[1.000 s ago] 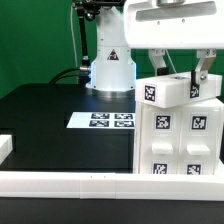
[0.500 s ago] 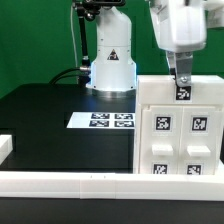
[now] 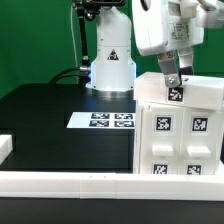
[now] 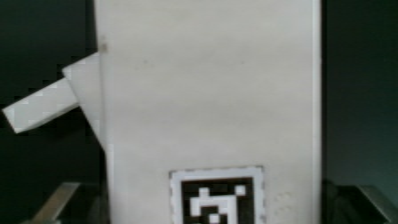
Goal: Assemble cabinet
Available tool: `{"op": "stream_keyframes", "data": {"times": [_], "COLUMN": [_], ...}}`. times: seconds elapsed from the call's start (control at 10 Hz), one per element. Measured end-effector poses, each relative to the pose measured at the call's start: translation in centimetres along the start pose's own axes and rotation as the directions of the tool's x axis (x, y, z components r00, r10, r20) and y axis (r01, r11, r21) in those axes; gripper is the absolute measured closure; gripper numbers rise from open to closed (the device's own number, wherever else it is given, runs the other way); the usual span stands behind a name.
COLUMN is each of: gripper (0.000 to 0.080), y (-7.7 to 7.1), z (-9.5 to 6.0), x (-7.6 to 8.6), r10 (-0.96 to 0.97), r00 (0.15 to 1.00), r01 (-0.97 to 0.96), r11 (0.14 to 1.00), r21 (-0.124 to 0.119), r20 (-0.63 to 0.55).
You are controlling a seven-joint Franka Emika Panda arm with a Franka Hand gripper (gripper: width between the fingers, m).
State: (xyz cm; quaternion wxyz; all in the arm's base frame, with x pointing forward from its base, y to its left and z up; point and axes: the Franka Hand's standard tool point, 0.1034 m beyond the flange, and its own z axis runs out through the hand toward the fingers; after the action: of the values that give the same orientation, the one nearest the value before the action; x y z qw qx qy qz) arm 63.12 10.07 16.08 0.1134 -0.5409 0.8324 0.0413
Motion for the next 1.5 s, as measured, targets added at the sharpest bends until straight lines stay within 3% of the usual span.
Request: {"op": "stream_keyframes", "data": {"times": [0.3, 0.7, 1.0, 1.1, 1.2, 1.5], "gripper": [0.0154, 0.0151, 0.0151, 0.0151, 0.0151, 0.0151], "y": [0.1, 0.6, 0.5, 0.5, 0.8, 0.6], "z": [0.1, -1.8, -1.6, -1.6, -2.0, -1.9], "x": [-0.1, -1.6, -1.5, -1.5, -1.6, -2.2], "r10": [-0.066, -0.389, -0.575, -0.647, -0.748, -0.974], "r00": [0.998, 0.921, 0.817, 0.761, 0.662, 0.204], "r01": [0.066, 0.39, 0.576, 0.649, 0.747, 0.974], "r11": [0.998, 0.918, 0.815, 0.759, 0.655, 0.192], "r21": [-0.002, -0.071, -0.06, -0.064, -0.112, -0.123], "r20": [-0.001, 0.033, 0.044, 0.048, 0.042, 0.094]}}
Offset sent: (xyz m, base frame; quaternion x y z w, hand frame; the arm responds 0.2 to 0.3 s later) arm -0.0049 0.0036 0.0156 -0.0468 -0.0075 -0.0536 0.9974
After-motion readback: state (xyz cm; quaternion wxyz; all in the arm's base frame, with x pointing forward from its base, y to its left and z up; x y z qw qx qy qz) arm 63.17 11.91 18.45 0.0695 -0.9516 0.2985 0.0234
